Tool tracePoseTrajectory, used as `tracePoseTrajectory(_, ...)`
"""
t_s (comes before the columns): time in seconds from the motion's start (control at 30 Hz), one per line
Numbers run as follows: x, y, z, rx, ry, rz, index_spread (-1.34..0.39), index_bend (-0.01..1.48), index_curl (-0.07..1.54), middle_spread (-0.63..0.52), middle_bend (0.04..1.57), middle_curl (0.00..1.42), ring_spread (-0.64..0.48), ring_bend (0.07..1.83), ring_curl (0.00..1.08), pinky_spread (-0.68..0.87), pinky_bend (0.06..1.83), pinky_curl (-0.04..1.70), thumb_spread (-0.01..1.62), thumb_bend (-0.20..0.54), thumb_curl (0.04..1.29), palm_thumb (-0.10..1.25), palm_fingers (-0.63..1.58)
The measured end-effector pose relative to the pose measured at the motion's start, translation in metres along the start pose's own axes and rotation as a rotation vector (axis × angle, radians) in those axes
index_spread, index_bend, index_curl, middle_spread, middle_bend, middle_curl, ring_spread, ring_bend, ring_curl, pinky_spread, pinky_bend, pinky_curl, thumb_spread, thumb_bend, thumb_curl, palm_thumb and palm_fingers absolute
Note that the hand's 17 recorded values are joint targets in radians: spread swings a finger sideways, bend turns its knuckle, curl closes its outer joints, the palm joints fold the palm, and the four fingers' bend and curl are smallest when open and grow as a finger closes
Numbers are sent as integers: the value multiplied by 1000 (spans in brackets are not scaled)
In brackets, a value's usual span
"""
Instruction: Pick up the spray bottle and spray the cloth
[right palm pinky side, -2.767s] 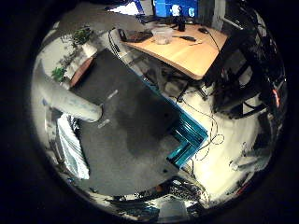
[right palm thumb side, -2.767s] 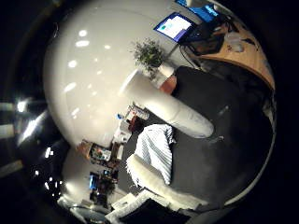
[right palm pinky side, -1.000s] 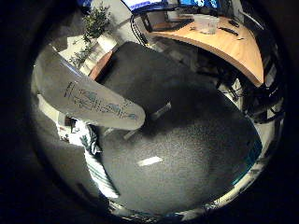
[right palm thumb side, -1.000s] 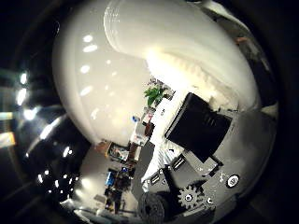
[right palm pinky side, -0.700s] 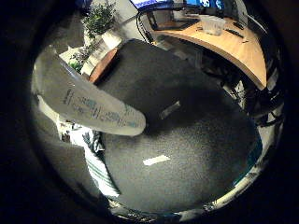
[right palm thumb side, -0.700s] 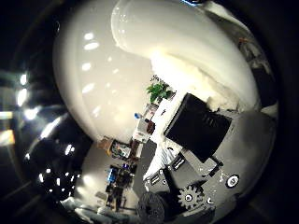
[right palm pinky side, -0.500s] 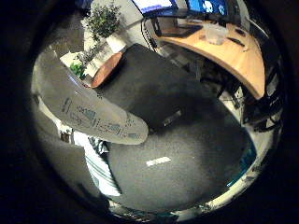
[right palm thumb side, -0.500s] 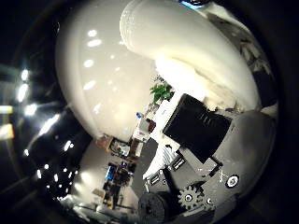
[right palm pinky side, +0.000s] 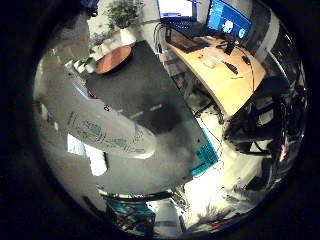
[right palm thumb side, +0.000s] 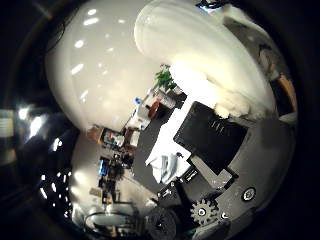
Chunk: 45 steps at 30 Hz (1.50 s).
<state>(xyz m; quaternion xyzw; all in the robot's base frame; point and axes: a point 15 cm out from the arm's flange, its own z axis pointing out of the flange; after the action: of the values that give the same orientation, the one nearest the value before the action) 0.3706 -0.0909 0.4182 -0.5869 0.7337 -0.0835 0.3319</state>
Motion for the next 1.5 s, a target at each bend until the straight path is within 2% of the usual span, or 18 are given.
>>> tracePoseTrajectory(0.23, -88, 4, -27, -36, -46, -126, -286, 1139, 667, -184, 1328, 686, -225, 1427, 578, -339, 1295, 561, 773, -15, 967, 954, 1230)
tracePoseTrajectory(0.37, -136, -1, -50, -19, -83, -159, -286, 1139, 667, -184, 1327, 686, -224, 1427, 577, -341, 1294, 568, 772, -17, 974, 947, 1230)
tracePoseTrajectory(0.57, -167, -24, -67, -7, -74, -171, -284, 1133, 666, -184, 1328, 686, -225, 1428, 577, -343, 1290, 577, 755, -16, 978, 955, 1229)
tracePoseTrajectory(0.83, -138, -31, -6, -141, 73, -135, -283, 1130, 665, -184, 1327, 686, -223, 1428, 575, -344, 1284, 584, 741, -16, 982, 951, 1231)
tracePoseTrajectory(1.23, -80, 16, 128, -447, 158, -78, -283, 1130, 666, -184, 1326, 686, -224, 1428, 574, -346, 1279, 591, 725, -17, 980, 957, 1231)
tracePoseTrajectory(1.5, -64, 21, 154, -456, 178, -78, -284, 1130, 667, -184, 1326, 687, -224, 1428, 574, -346, 1277, 594, 722, -17, 977, 958, 1231)
